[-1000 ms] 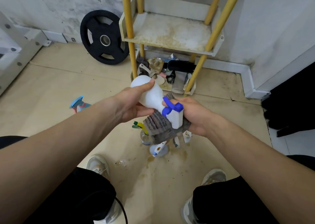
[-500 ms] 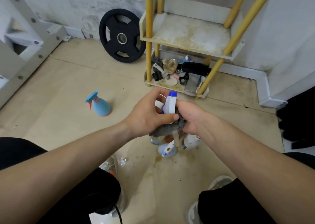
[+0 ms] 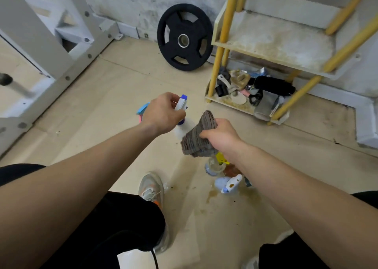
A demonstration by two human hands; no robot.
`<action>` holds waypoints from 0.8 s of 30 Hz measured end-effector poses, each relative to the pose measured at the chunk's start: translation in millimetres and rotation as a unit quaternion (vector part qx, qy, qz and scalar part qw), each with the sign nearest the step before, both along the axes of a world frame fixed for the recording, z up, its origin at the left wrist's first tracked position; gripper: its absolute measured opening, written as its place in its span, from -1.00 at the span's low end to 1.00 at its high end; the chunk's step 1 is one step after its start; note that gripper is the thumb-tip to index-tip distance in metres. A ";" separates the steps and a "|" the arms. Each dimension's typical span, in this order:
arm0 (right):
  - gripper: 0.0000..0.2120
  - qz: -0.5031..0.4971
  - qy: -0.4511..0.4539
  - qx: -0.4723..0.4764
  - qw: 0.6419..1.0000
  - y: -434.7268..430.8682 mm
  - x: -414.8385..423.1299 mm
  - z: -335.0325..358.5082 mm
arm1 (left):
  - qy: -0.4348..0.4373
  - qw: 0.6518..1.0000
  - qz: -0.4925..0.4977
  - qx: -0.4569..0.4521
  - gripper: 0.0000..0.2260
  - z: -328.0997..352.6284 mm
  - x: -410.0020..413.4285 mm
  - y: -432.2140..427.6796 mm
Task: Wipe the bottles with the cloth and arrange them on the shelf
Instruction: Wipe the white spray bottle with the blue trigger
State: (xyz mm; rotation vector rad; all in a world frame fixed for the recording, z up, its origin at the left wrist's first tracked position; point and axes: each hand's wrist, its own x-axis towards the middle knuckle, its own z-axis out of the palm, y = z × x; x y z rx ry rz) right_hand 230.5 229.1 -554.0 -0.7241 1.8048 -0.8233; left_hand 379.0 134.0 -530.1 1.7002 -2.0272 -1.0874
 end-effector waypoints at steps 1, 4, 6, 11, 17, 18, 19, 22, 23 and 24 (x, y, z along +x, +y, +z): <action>-0.92 -0.007 0.008 0.016 1.000 -5.0 3.3 -9.0 | -0.007 1.000 0.000 0.007 -0.68 -11.3 3.0 -7.6; -0.92 -0.019 0.018 0.047 0.999 -23.3 15.2 -35.4 | -0.026 1.000 0.008 0.012 -0.73 -46.4 12.9 -29.0; -0.90 -0.013 0.028 0.054 0.998 -35.8 25.4 -56.6 | -0.050 0.999 0.011 0.005 -0.80 -71.2 21.5 -41.2; -0.90 0.029 0.040 0.067 0.997 -56.3 42.4 -97.6 | -0.060 0.997 0.048 0.018 -0.84 -121.7 35.8 -66.5; -0.89 0.061 0.054 0.093 0.992 -61.2 42.5 -128.6 | -0.062 0.997 0.021 0.044 -0.82 -152.1 40.0 -80.4; -0.91 0.060 0.051 0.095 0.992 -60.7 41.7 -131.9 | -0.067 0.997 0.016 0.041 -0.82 -154.1 39.4 -80.6; -0.92 0.058 0.049 0.096 0.992 -60.0 40.6 -134.5 | -0.070 0.997 0.013 0.036 -0.82 -155.0 38.4 -81.3; -0.91 0.054 0.045 0.099 0.993 -57.7 37.0 -137.7 | -0.069 0.997 0.010 0.025 -0.78 -155.0 33.4 -83.0; -0.91 0.049 0.042 0.099 0.993 -56.9 36.1 -138.5 | -0.068 0.997 0.011 0.026 -0.77 -154.9 31.9 -83.1; -0.91 0.042 0.037 0.098 0.994 -55.9 35.6 -137.9 | -0.069 0.997 0.011 0.026 -0.77 -154.5 31.0 -82.5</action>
